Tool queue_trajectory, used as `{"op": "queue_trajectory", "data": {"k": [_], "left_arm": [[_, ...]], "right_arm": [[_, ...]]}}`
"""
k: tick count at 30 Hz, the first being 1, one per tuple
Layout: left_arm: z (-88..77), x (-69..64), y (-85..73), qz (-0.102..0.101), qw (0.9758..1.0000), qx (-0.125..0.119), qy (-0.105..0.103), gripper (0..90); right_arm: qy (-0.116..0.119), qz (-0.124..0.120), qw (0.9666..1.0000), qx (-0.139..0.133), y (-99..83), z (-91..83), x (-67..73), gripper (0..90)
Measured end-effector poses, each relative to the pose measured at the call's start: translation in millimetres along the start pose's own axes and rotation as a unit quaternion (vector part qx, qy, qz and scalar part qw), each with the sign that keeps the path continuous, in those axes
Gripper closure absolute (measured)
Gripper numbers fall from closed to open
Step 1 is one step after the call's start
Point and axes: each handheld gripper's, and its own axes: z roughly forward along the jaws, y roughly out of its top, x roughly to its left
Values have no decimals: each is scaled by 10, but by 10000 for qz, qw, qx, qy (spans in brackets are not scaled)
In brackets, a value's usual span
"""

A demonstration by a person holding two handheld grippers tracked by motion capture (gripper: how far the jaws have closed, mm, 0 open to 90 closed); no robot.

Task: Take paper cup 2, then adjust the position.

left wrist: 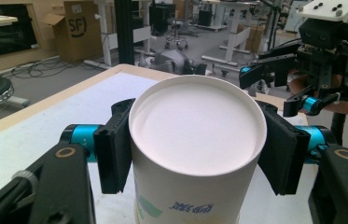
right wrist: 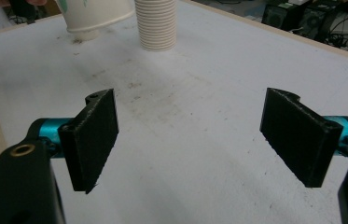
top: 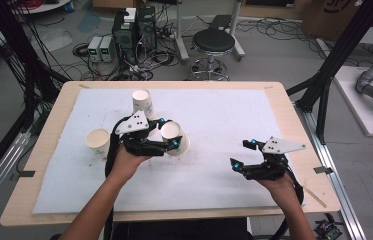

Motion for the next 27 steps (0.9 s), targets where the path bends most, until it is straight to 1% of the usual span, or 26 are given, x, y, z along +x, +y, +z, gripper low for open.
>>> {"op": "queue_trajectory", "data": {"k": [4,6,8,10,13,14,15,18,20,22,25,27], "left_arm": [[4,-3,-35,-48,10000,-3,-52,354],[1,-12,-45,-41,9999,5,-98,355],[-8,-24,-51,-27,9999,7,-125,355],[-19,-37,-62,-69,9998,-44,-198,355],[-26,-58,-89,-87,9996,-76,-275,355],[-33,-66,-102,-62,9995,-48,-306,355],[-33,-74,-115,-76,9994,-70,-343,355],[-48,-91,-145,-77,9992,-71,-383,355],[-64,-95,-162,-89,9991,-86,-405,355],[-79,-105,-180,-165,9987,-156,-450,355],[-84,-109,-193,-164,9985,-122,-507,355],[-81,-115,-200,-170,9980,-140,-588,355]], "right_arm": [[39,-22,10000,-5,16,12,19,197],[24,-32,10000,-33,34,14,40,196],[123,-47,9999,-30,60,26,66,196],[201,-68,9998,-39,92,52,98,196],[339,-163,9993,2,153,118,151,196],[381,-192,9991,33,169,136,169,196],[452,-262,9986,58,195,169,197,196],[611,-358,9974,105,259,246,259,196],[719,-362,9967,103,296,292,291,197],[786,-401,9960,114,324,332,320,197],[898,-459,9949,85,347,384,349,197],[990,-479,9939,94,357,415,369,197]]}}
